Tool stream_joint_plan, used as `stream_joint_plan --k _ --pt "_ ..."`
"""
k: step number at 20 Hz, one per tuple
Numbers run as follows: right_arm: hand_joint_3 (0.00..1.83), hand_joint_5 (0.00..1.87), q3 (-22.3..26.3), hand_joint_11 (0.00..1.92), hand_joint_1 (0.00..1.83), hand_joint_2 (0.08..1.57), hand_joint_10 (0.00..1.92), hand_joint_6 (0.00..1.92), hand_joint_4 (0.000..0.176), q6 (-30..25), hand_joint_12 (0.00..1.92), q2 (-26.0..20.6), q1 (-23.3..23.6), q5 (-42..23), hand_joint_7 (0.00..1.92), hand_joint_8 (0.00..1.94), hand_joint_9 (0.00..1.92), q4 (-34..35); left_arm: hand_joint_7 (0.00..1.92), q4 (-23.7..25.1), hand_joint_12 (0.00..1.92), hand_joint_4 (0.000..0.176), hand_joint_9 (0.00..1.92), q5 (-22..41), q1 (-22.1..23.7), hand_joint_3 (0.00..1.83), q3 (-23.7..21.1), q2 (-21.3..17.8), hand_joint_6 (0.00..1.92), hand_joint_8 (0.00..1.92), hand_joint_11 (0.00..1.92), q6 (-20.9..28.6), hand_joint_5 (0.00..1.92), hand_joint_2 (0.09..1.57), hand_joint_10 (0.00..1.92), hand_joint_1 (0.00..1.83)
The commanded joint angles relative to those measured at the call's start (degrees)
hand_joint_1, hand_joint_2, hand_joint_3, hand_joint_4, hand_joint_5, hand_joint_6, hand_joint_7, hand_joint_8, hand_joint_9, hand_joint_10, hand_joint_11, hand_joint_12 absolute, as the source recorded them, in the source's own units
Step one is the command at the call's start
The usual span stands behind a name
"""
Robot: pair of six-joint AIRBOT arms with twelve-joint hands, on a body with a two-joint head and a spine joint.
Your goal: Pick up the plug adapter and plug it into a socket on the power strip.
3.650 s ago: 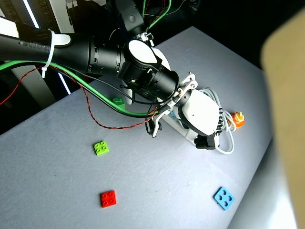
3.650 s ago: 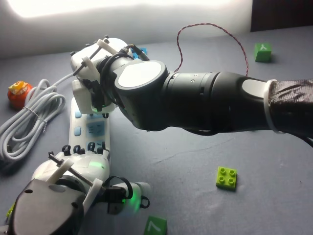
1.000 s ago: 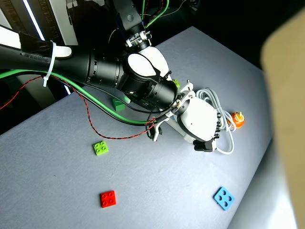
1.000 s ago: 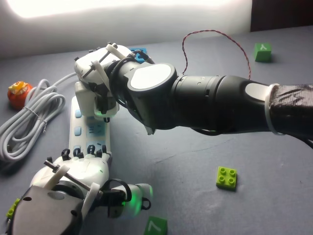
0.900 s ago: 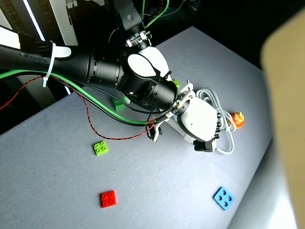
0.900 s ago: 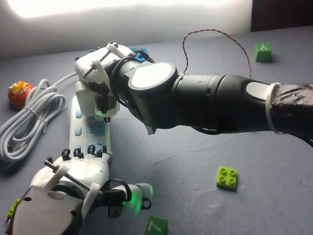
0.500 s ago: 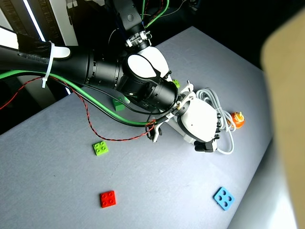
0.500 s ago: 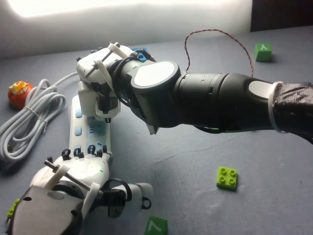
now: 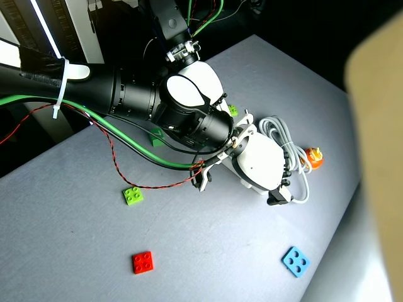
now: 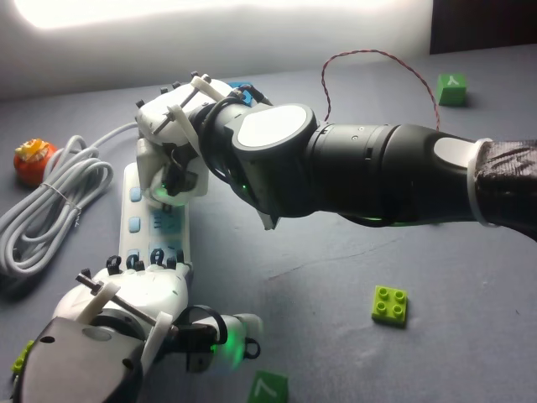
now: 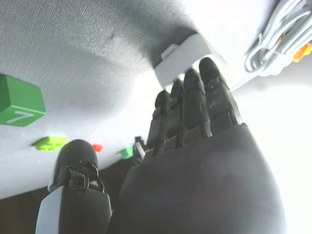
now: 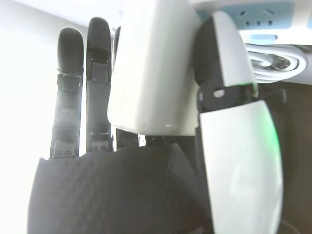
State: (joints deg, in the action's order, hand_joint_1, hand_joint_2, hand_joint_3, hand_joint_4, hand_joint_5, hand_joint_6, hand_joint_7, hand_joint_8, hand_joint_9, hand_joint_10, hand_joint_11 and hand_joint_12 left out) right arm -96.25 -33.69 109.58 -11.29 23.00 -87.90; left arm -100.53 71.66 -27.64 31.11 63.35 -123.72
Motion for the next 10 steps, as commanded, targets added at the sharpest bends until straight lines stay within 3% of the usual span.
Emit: stream_joint_plan --k 1,6,8,10 --pt "0.0 0.46 0.51 0.16 0.63 1.1 0.0 0.0 0.0 -0.22 1.04 -0.37 0.68 -0.36 0.47 0.0 0.48 -2.27 0.1 2.84 0.33 0.0 0.09 2.41 0.55 0.0 -0.2 -0.32 0.0 0.0 0.0 0.07 0.09 1.23 0.0 0.05" --pt "0.0 0.23 7.47 0.0 0.5 1.02 0.0 0.0 0.0 0.97 0.89 -5.07 1.3 -0.03 0.24 0.0 0.25 -2.28 0.11 2.85 0.33 0.0 0.1 2.72 1.45 0.0 -0.24 -0.4 0.0 0.0 0.0 -0.31 0.1 1.22 0.0 0.08" --pt "0.0 0.14 12.8 0.0 0.42 0.97 0.0 0.0 0.0 2.45 0.7 -8.98 1.85 1.44 0.14 0.0 0.15 -2.28 0.1 2.85 0.33 0.0 0.09 2.72 1.76 0.0 -0.43 -0.42 0.0 0.0 0.0 -0.69 0.1 1.23 0.0 0.07" --pt "0.0 0.13 18.87 0.0 0.42 0.97 0.0 0.0 0.0 3.12 0.67 -14.38 2.8 1.71 0.13 0.0 0.14 -2.29 0.1 2.84 0.33 0.0 0.09 2.72 2.86 0.0 -0.93 -0.58 0.0 0.0 0.0 -2.79 0.1 1.23 0.0 0.07"
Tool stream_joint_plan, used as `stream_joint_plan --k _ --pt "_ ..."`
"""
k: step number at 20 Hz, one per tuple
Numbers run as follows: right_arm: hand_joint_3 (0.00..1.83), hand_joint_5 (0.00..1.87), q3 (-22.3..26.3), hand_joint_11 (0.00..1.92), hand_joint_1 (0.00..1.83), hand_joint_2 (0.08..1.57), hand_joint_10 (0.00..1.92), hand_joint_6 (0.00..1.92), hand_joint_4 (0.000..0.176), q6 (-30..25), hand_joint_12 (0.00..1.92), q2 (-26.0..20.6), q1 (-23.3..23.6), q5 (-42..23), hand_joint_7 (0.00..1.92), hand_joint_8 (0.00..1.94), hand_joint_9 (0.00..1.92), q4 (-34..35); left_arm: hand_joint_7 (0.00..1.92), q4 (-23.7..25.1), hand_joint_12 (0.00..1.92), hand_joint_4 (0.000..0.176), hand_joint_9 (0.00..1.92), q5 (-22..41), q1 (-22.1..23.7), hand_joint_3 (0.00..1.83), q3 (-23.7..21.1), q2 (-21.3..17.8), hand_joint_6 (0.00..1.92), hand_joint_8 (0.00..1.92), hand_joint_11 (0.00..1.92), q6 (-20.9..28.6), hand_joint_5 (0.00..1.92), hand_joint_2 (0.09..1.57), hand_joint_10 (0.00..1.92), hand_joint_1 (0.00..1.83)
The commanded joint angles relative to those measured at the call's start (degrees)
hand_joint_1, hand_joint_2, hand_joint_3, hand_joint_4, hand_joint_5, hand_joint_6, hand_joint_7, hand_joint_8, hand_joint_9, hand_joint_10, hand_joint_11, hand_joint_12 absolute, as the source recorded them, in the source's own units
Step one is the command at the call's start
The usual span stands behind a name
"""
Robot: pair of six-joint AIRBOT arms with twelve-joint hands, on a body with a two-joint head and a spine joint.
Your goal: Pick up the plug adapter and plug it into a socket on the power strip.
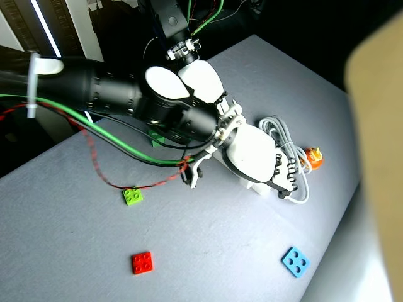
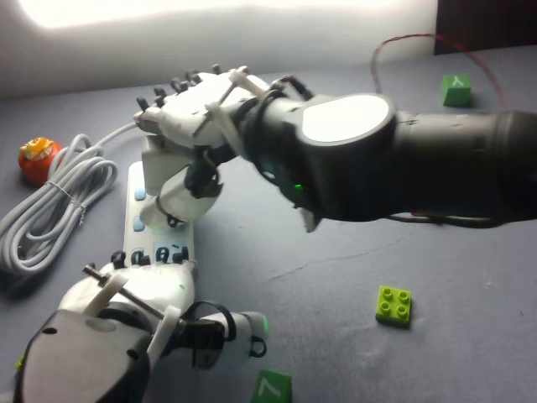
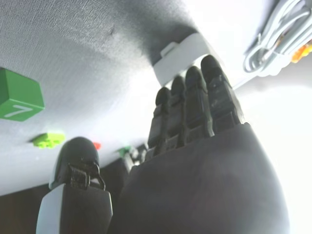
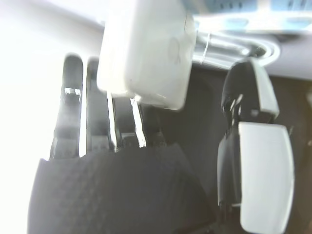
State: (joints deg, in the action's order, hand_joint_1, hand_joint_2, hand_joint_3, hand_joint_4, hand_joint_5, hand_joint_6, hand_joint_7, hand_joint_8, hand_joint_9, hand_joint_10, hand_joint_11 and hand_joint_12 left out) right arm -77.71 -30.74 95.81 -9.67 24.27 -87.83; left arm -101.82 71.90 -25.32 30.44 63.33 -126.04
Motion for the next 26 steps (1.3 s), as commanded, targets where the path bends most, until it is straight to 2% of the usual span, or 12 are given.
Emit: stream_joint_plan --k 1,4,10,16,18,19,20,21,22,23,24,26 --pt "0.0 0.13 1.61 0.0 0.42 0.97 0.0 0.0 0.0 0.18 0.67 -1.8 1.38 0.19 0.13 0.0 0.14 -2.36 0.1 4.13 0.33 0.0 0.09 2.53 0.91 0.0 -0.36 -0.61 0.0 0.0 0.0 -1.1 0.1 1.23 0.0 0.07" --pt "0.0 0.08 10.91 0.0 0.26 0.9 0.01 0.0 0.0 1.34 0.62 -10.43 3.0 -0.13 0.1 0.0 0.12 -2.42 0.12 4.12 0.37 0.0 0.11 3.88 2.61 0.0 -1.15 -1.21 0.0 0.0 0.0 -2.09 0.12 1.23 0.0 0.07" --pt "0.0 0.23 28.69 0.0 0.32 1.0 0.01 0.0 0.0 1.66 0.83 -28.02 3.8 2.32 0.25 0.0 0.25 -2.41 0.14 4.11 0.43 0.0 0.14 4.18 6.99 0.0 -1.67 -2.52 0.01 0.01 0.0 -5.32 0.13 1.22 0.01 0.1" --pt "0.0 0.84 39.6 0.56 0.38 1.16 0.14 0.04 0.0 1.91 1.17 -41.11 3.97 1.81 0.96 0.05 0.95 -2.32 0.54 4.08 0.92 0.0 0.5 4.28 10.55 0.0 -1.18 -4.33 0.02 0.01 0.06 -8.71 0.54 1.25 0.03 0.19" --pt "0.0 1.0 42.06 0.63 0.4 1.17 0.72 0.04 0.0 2.1 1.37 -44.51 4.21 0.53 1.07 0.11 0.82 -2.31 0.72 4.08 1.02 0.0 0.73 4.28 11.53 0.0 -0.88 -4.98 0.03 0.02 0.25 -9.45 0.71 1.28 0.08 0.24" --pt "0.0 0.87 42.88 0.67 0.42 1.17 1.06 0.53 0.0 2.27 1.48 -45.71 4.47 0.49 0.98 0.48 0.75 -2.31 0.82 4.08 1.13 0.0 0.84 4.28 12.07 0.0 -0.73 -5.33 0.05 0.05 0.33 -9.59 0.8 1.29 0.14 0.29" --pt "0.0 0.72 43.78 0.72 0.44 1.18 1.33 1.12 0.0 2.51 1.59 -47.05 4.45 -0.09 0.86 0.96 0.73 -2.31 0.95 4.08 1.33 0.0 0.84 4.33 12.9 0.0 -0.6 -5.78 0.14 0.13 0.44 -10.27 0.9 1.28 0.56 0.4" --pt "0.0 0.64 44.35 0.75 0.44 1.19 1.5 1.41 0.0 4.04 1.66 -47.88 4.24 -0.71 0.79 1.25 0.72 -2.31 0.93 4.07 1.46 0.0 0.76 4.38 13.67 0.0 -0.42 -5.93 0.39 0.34 0.51 -11.25 0.86 1.29 0.95 0.44" --pt "0.0 0.64 45.21 0.82 0.52 1.17 1.72 1.52 0.0 5.31 1.8 -49.29 3.83 -0.55 0.81 1.49 0.8 -2.31 0.8 4.07 1.59 0.122 0.75 4.37 14.85 0.0 -0.01 -5.9 1.31 0.87 0.67 -12.88 0.66 1.31 1.3 0.72" --pt "0.0 0.67 45.56 0.93 0.53 1.19 1.88 1.68 0.0 5.37 1.9 -50.28 3.41 -1.26 0.81 1.84 0.9 -2.31 0.72 4.06 1.66 0.165 0.74 4.35 15.54 0.0 0.28 -5.86 1.57 1.24 0.74 -13.74 0.58 1.35 1.51 0.74" --pt "0.0 0.68 45.68 1.0 0.56 1.19 1.91 1.81 0.0 5.37 1.92 -50.99 3.22 -1.65 0.83 1.92 0.94 -2.31 0.76 4.05 1.77 0.0 0.79 4.34 16.38 0.0 0.57 -5.85 1.55 1.45 0.79 -14.38 0.59 1.35 1.64 0.53" --pt "0.01 0.82 44.65 1.2 0.51 1.23 1.92 1.92 0.0 4.92 1.92 -50.98 3.6 -1.45 0.92 1.94 1.03 -2.31 0.77 4.04 1.91 0.0 0.82 4.33 17.45 0.0 0.99 -5.86 1.81 1.87 0.88 -14.59 0.65 1.33 1.9 0.53"
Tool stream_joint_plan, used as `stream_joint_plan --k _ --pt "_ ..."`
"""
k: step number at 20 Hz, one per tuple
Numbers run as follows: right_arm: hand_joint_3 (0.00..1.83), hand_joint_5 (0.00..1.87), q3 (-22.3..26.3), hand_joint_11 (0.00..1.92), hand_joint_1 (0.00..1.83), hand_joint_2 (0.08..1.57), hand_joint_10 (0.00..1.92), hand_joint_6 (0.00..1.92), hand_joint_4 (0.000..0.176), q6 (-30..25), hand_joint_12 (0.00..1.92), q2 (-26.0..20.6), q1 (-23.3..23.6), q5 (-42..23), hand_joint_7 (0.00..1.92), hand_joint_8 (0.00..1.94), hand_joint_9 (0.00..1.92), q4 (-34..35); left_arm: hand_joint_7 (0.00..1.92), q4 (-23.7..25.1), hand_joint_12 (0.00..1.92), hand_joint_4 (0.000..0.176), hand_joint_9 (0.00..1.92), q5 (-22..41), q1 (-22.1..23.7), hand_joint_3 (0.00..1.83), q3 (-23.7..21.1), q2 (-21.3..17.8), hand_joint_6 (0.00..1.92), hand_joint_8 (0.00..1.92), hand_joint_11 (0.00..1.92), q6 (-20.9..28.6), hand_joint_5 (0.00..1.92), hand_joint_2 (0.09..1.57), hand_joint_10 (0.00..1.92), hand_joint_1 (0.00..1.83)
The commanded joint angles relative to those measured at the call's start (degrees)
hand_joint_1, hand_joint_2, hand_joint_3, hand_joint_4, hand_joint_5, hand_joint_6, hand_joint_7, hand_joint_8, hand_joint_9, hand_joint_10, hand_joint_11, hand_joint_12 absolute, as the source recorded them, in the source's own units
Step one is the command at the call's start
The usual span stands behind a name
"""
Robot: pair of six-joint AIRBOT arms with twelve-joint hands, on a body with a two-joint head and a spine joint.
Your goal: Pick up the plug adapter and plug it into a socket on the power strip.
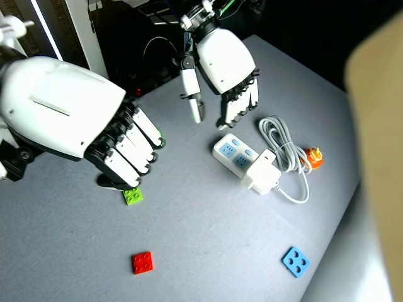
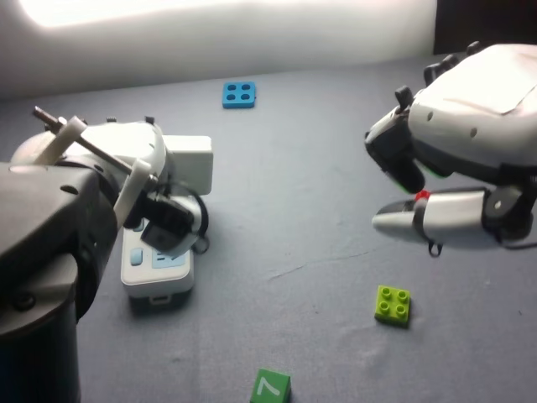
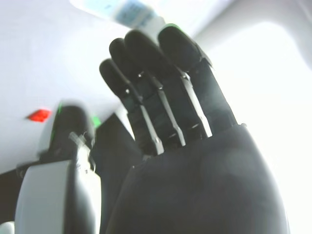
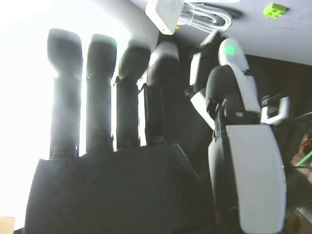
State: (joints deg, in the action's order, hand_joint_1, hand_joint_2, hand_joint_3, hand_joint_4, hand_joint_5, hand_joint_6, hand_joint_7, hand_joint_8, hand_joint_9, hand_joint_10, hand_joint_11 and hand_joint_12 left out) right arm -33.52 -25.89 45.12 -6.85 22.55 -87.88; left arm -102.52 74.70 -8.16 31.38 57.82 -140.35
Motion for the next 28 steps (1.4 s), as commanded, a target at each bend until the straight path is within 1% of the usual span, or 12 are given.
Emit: stream_joint_plan --k 1,2,4,6,8,9,12,14,18,20,23,28 --pt "0.01 0.84 -0.6 1.23 0.46 1.25 1.92 1.92 0.0 -0.93 1.92 0.11 0.92 -0.05 0.93 1.94 1.04 -2.27 0.8 4.73 1.92 0.0 0.84 1.49 0.97 0.0 0.28 -0.35 1.9 1.91 0.92 -0.85 0.69 1.32 1.92 0.57" --pt "0.01 0.85 -1.47 1.3 0.45 1.28 1.92 1.92 0.0 -1.69 1.92 0.55 0.84 -0.7 0.97 1.94 1.08 -2.27 0.89 4.73 1.92 0.0 0.92 1.43 1.55 0.0 0.45 -0.38 1.92 1.92 0.99 -1.48 0.79 1.32 1.92 0.58" --pt "0.01 0.98 -2.52 1.45 0.38 1.35 1.92 1.92 0.0 -3.14 1.92 1.3 0.73 -0.98 1.11 1.94 1.23 -2.27 1.06 4.69 1.92 0.0 1.12 1.0 2.7 0.01 0.94 -0.44 1.92 1.92 1.2 -2.77 1.03 1.35 1.92 0.51" --pt "0.01 1.06 -2.74 1.53 0.35 1.4 1.92 1.92 0.0 -3.08 1.92 2.07 0.76 -1.02 1.2 1.94 1.32 -2.38 1.25 4.66 1.92 0.0 1.32 0.92 3.45 0.02 1.48 -0.42 1.92 1.92 1.39 -2.77 1.24 1.39 1.92 0.44" --pt "0.01 1.08 -2.74 1.54 0.34 1.44 1.92 1.92 0.0 -3.55 1.92 2.32 0.73 -0.98 1.22 1.94 1.35 -3.47 1.38 4.66 1.92 0.0 1.44 0.87 3.92 0.02 1.64 -0.44 1.92 1.92 1.51 -2.77 1.35 1.43 1.92 0.39" --pt "0.01 1.09 -2.76 1.53 0.34 1.44 1.92 1.92 0.0 -3.95 1.92 2.33 0.78 -0.84 1.23 1.94 1.35 -3.83 1.41 4.66 1.92 0.0 1.47 0.86 3.98 0.01 1.66 -0.44 1.92 1.92 1.54 -2.77 1.36 1.44 1.92 0.4" --pt "0.0 1.1 -2.77 1.51 0.39 1.46 1.92 1.92 0.0 -9.59 1.92 2.28 0.63 0.69 1.25 1.94 1.36 -10.77 1.4 4.66 1.92 0.0 1.46 0.87 4.07 0.01 1.58 -0.44 1.92 1.92 1.55 -2.77 1.38 1.46 1.92 0.43" --pt "0.0 1.09 -2.77 1.51 0.41 1.46 1.92 1.92 0.0 -9.85 1.92 2.27 0.48 0.93 1.24 1.94 1.35 -11.19 1.38 4.66 1.92 0.0 1.45 0.87 4.19 0.0 1.57 -0.44 1.92 1.92 1.55 -2.77 1.34 1.45 1.92 0.49" --pt "0.0 1.07 -2.83 1.49 0.42 1.46 1.92 1.92 0.0 -9.85 1.92 2.18 0.09 1.07 1.22 1.94 1.34 -11.64 1.38 4.65 1.92 0.0 1.45 0.9 5.11 0.0 1.72 -0.57 1.92 1.92 1.55 -2.77 1.32 1.46 1.92 0.51" --pt "0.0 1.07 -2.83 1.49 0.48 1.44 1.92 1.92 0.0 -9.87 1.92 2.17 0.13 1.44 1.22 1.94 1.34 -12.37 1.35 4.65 1.92 0.0 1.42 0.97 5.45 0.0 1.74 -0.58 1.92 1.92 1.53 -2.77 1.27 1.44 1.92 0.6" --pt "0.0 1.05 -2.84 1.48 0.52 1.43 1.92 1.92 0.0 -14.61 1.92 2.09 -0.44 3.42 1.19 1.94 1.32 -19.55 1.35 3.22 1.92 0.0 1.4 1.23 5.69 0.0 1.48 -0.64 1.92 1.92 1.52 -2.77 1.27 1.45 1.92 0.6" --pt "0.0 1.04 -3.04 1.46 0.56 1.42 1.92 1.92 0.0 -19.82 1.92 1.99 -0.96 4.5 1.18 1.94 1.3 -26.14 1.35 3.23 1.92 0.0 1.39 1.23 5.68 0.0 1.26 -0.66 1.92 1.92 1.51 -2.77 1.26 1.45 1.92 0.6"
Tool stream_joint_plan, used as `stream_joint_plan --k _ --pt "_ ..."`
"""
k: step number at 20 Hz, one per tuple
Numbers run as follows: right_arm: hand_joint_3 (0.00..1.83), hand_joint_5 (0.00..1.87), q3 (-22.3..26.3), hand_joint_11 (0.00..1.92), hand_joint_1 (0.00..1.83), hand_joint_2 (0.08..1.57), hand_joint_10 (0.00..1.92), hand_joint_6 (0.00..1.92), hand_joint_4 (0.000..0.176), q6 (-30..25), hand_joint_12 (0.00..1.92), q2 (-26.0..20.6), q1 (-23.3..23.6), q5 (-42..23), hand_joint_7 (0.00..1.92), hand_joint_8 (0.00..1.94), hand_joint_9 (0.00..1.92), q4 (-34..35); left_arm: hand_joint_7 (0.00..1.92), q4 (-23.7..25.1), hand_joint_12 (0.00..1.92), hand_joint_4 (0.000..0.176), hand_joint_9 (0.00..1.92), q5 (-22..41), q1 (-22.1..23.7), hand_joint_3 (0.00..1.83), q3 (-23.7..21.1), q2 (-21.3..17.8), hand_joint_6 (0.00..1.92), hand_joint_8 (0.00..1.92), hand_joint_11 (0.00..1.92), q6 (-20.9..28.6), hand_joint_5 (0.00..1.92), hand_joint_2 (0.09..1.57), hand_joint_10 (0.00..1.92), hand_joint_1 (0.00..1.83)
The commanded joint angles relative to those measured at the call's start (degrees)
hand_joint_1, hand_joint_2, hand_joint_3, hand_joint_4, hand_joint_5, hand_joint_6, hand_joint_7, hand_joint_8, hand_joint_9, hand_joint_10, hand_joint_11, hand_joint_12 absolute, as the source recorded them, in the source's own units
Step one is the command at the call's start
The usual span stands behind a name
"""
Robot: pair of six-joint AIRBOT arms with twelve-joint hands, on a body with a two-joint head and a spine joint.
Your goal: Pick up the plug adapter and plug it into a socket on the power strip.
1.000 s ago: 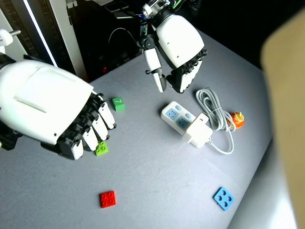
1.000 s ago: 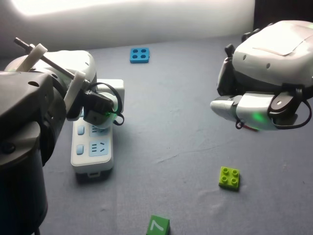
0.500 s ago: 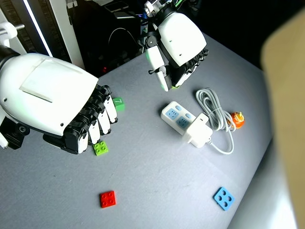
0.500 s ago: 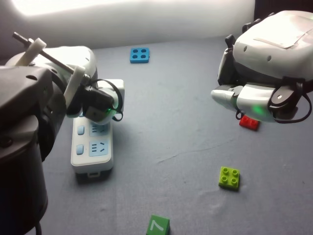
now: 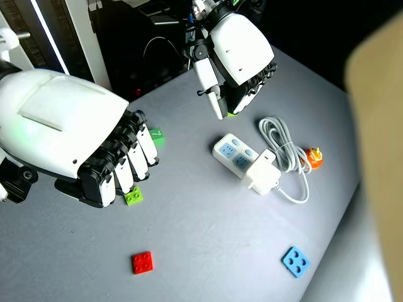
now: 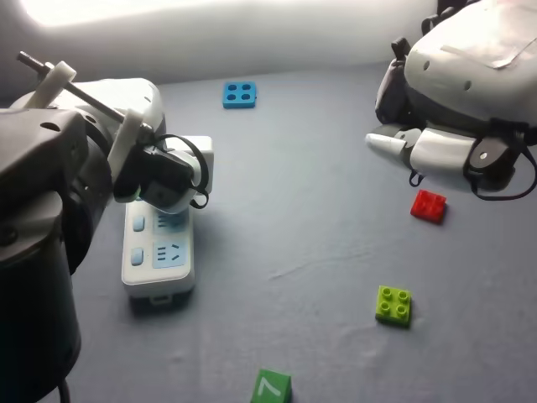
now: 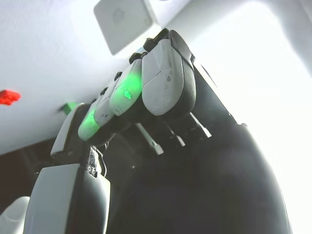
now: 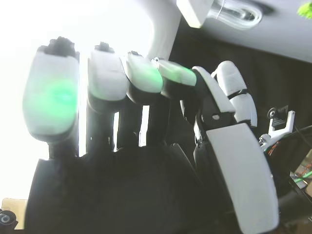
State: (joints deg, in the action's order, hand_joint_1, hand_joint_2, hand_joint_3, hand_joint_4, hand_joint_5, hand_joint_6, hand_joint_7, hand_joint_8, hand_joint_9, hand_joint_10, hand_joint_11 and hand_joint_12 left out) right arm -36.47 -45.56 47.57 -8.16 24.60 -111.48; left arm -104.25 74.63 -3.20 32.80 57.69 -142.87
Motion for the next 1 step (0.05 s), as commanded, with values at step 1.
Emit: stream_joint_plan --k 1 --pt "0.0 1.03 -0.15 1.45 0.55 1.43 1.92 1.92 0.0 -0.88 1.92 -0.46 0.14 2.39 1.18 1.94 1.3 -3.93 1.33 4.96 1.92 0.0 1.4 1.3 0.72 0.0 -0.2 -0.53 1.92 1.92 1.52 -0.26 1.25 1.45 1.92 0.63"
